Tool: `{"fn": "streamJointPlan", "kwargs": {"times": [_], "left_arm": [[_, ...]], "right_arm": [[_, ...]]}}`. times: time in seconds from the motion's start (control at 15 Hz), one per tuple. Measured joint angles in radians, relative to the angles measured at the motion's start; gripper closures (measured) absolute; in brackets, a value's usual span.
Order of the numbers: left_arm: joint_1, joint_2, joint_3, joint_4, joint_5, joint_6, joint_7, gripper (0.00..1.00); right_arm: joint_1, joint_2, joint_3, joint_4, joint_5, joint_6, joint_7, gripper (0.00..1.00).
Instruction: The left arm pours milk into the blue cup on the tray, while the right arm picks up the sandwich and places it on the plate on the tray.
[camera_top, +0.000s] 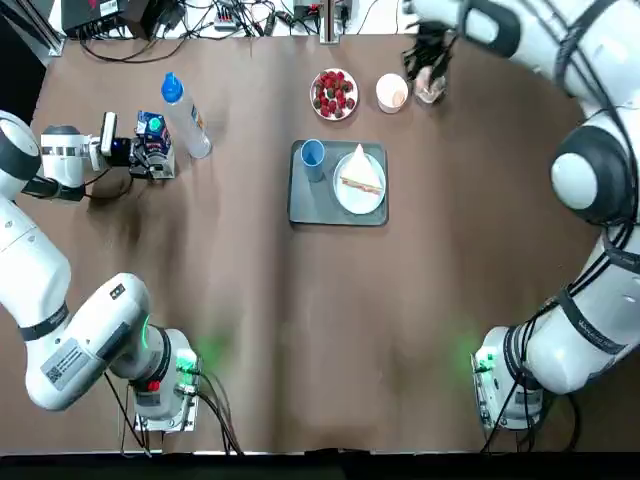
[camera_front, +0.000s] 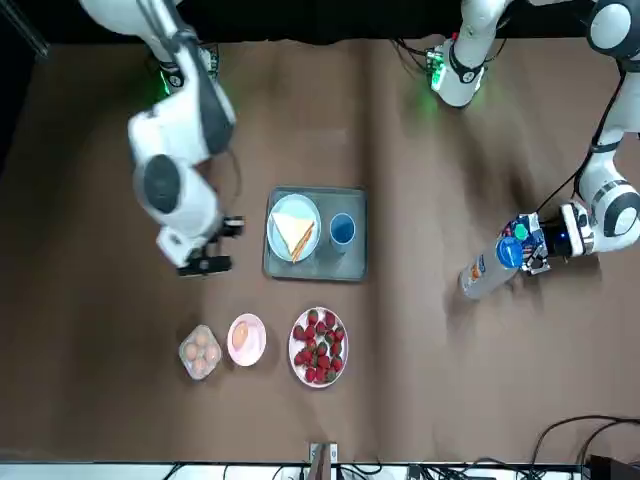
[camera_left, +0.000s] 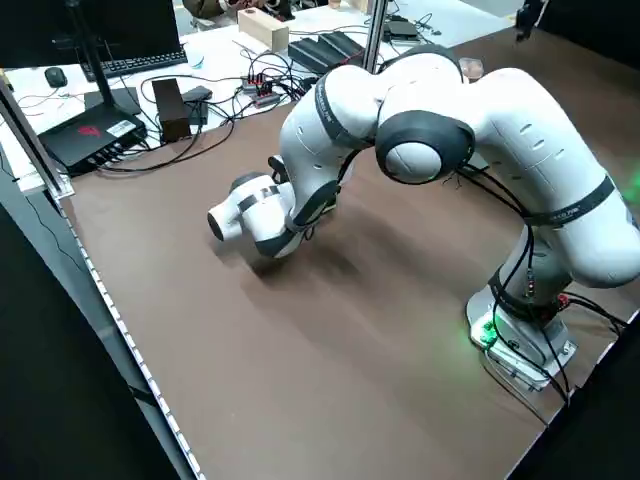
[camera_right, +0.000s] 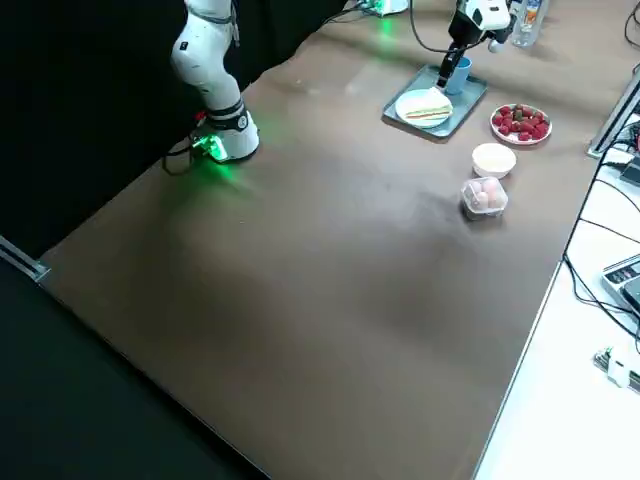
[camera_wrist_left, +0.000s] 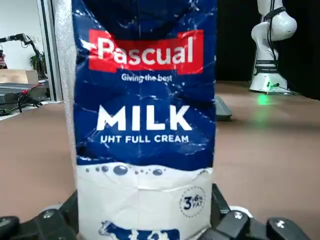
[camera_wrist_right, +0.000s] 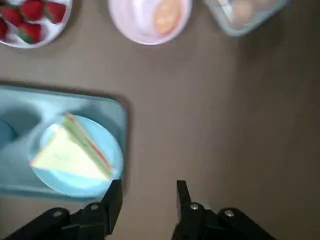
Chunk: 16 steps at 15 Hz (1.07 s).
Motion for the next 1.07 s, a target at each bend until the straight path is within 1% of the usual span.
{"fn": "streamJointPlan", "kwargs": {"times": [0.07,0.13,0.27,0.33,0.4,0.53,0.6,0.73,0.87,1.0,1.07], "left_arm": [[0.000,0.000,0.000,-0.001,0.000,0.002,0.000,0.02],[0.001,0.000,0.000,-0.001,-0.001,0.003,0.000,0.21],[0.001,0.000,0.000,-0.001,-0.002,0.005,0.000,0.33],[0.002,0.000,0.000,-0.001,-0.002,0.006,0.000,0.33],[0.002,0.000,0.000,-0.001,-0.003,0.007,0.000,0.37],[0.003,0.000,0.000,-0.001,-0.003,0.008,0.000,0.40],[0.004,0.000,0.000,-0.001,-0.003,0.008,0.000,0.40],[0.009,0.000,0.000,0.003,-0.003,0.008,0.000,0.40],[0.017,-0.005,0.000,0.009,-0.003,0.008,-0.001,0.41],[0.031,-0.020,0.000,0.016,-0.003,0.008,-0.004,0.43],[0.037,-0.031,0.000,0.019,-0.003,0.008,-0.011,0.44]], "right_arm": [[-0.044,-0.024,-0.003,0.000,-0.005,-0.030,-0.076,0.48],[-0.138,-0.067,-0.007,0.000,-0.010,-0.058,-0.219,0.48],[-0.207,-0.097,-0.008,0.000,-0.019,-0.064,-0.302,0.47],[-0.235,-0.110,-0.008,0.000,-0.029,-0.065,-0.337,0.47],[-0.259,-0.123,-0.008,0.000,-0.038,-0.065,-0.372,0.46],[-0.309,-0.151,-0.008,0.000,-0.045,-0.068,-0.451,0.43],[-0.341,-0.170,-0.008,0.000,-0.046,-0.084,-0.491,0.38],[-0.420,-0.212,-0.008,0.000,-0.047,-0.115,-0.538,0.35],[-0.490,-0.253,-0.009,-0.001,-0.046,-0.130,-0.569,0.21],[-0.521,-0.288,-0.008,-0.011,-0.046,-0.148,-0.574,0.18],[-0.527,-0.307,-0.008,-0.021,-0.046,-0.159,-0.573,0.11]]}}
